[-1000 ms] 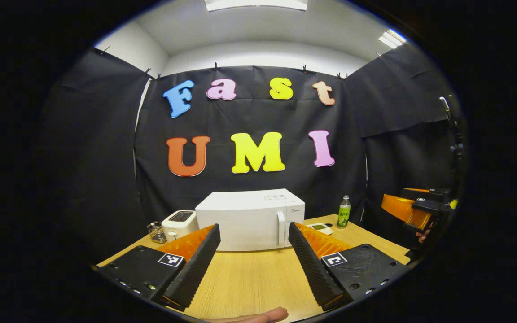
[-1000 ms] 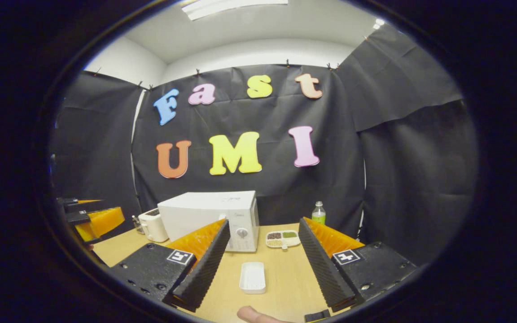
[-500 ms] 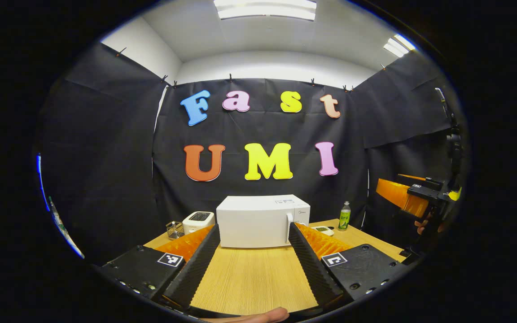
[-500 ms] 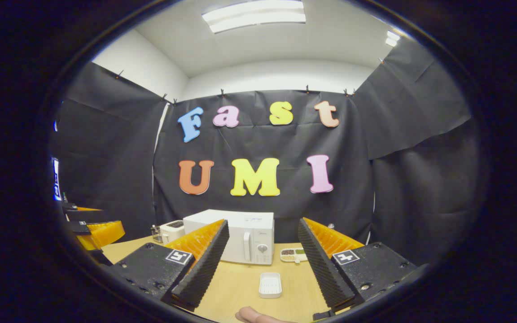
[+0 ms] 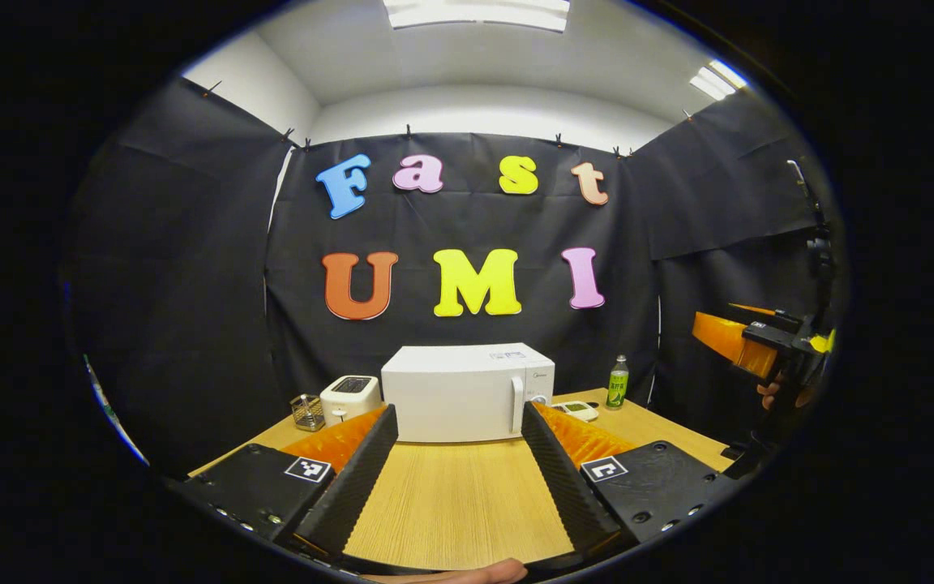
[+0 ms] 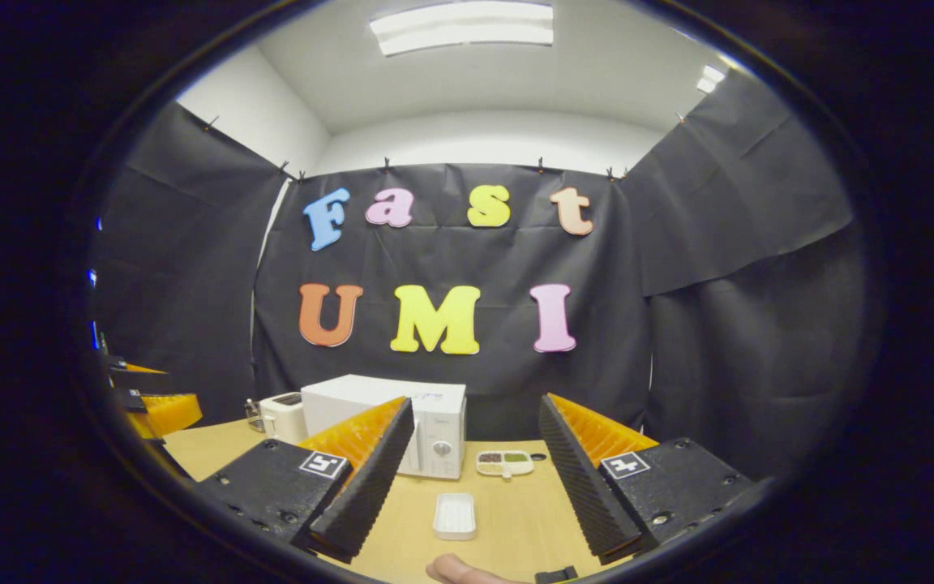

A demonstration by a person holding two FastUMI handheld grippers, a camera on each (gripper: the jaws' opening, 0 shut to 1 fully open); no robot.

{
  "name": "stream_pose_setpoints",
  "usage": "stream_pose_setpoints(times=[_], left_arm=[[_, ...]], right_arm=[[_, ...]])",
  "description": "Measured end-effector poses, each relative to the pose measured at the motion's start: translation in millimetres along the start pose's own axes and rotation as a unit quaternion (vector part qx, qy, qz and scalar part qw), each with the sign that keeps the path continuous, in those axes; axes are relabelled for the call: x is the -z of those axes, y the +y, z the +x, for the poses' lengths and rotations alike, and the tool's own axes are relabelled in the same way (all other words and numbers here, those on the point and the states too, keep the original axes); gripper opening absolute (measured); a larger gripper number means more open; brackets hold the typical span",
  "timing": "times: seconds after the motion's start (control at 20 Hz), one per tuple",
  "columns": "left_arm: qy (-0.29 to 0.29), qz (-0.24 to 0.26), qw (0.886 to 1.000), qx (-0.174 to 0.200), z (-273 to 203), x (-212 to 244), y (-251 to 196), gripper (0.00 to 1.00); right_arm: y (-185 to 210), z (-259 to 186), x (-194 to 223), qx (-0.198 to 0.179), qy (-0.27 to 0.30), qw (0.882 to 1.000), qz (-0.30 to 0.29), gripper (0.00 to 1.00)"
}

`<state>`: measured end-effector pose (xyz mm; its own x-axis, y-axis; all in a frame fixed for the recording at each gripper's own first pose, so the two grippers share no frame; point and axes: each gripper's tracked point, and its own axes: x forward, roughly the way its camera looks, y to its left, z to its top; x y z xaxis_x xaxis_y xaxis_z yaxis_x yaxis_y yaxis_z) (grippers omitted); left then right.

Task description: Open the microwave oven with the left hand, put the food in, and close the microwave oven.

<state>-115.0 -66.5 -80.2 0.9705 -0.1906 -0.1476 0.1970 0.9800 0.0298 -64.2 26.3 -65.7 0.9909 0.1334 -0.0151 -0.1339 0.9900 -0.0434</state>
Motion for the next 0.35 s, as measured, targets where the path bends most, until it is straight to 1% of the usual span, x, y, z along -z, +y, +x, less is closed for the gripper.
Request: stream_pose_setpoints(times=[0.25, 0.3, 0.35], left_arm=[[0.004, -0.004, 1.000, -0.003, -0.1, 0.5, 5.2, 0.95], [0.003, -0.004, 1.000, -0.005, -0.6, -0.7, 6.7, 0.86], [0.002, -0.005, 1.000, -0.007, -0.5, -2.0, 8.4, 0.86]], right_arm=[[-9.7, -5.8, -1.3, 0.005, -0.003, 1.000, -0.004, 0.99], [-14.2, -5.7, -2.0, 0.010, -0.005, 1.000, -0.008, 0.99], [-17.8, -5.6, -3.1, 0.014, -0.007, 1.000, -0.010, 0.99]])
